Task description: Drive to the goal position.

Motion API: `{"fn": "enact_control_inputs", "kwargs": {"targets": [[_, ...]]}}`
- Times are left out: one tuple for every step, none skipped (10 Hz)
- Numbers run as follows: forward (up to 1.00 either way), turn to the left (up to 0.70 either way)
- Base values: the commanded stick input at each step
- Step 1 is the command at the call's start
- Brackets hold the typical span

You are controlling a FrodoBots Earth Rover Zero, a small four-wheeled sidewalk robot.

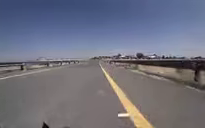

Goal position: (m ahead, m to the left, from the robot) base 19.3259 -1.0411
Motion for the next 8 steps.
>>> {"fn": "enact_control_inputs", "kwargs": {"targets": [[1.00,0.00],[1.00,0.00],[1.00,0.00],[1.00,0.00],[1.00,0.00],[1.00,0.27],[1.00,0.27],[1.00,0.27]]}}
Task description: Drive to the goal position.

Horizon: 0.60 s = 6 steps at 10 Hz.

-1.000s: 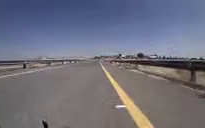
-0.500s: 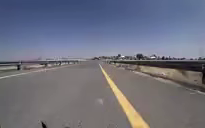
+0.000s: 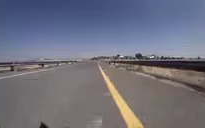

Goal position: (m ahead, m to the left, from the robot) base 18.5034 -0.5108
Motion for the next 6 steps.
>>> {"fn": "enact_control_inputs", "kwargs": {"targets": [[1.00,0.00],[1.00,0.00],[1.00,0.00],[1.00,0.00],[1.00,0.00],[1.00,0.00]]}}
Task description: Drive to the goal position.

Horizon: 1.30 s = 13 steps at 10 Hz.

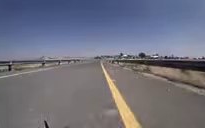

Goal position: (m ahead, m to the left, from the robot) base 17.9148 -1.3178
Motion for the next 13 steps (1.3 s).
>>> {"fn": "enact_control_inputs", "kwargs": {"targets": [[1.00,0.00],[1.00,0.00],[1.00,0.00],[1.00,0.00],[1.00,0.00],[1.00,0.00],[1.00,0.00],[1.00,0.00],[1.00,0.00],[1.00,0.00],[1.00,0.00],[1.00,0.00],[1.00,0.00]]}}
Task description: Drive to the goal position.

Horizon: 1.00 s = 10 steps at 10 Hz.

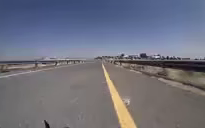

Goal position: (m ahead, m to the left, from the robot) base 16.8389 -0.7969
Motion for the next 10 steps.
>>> {"fn": "enact_control_inputs", "kwargs": {"targets": [[1.00,0.00],[1.00,0.00],[1.00,0.00],[1.00,0.00],[1.00,0.00],[1.00,0.00],[1.00,0.00],[1.00,0.00],[1.00,0.00],[1.00,0.00]]}}
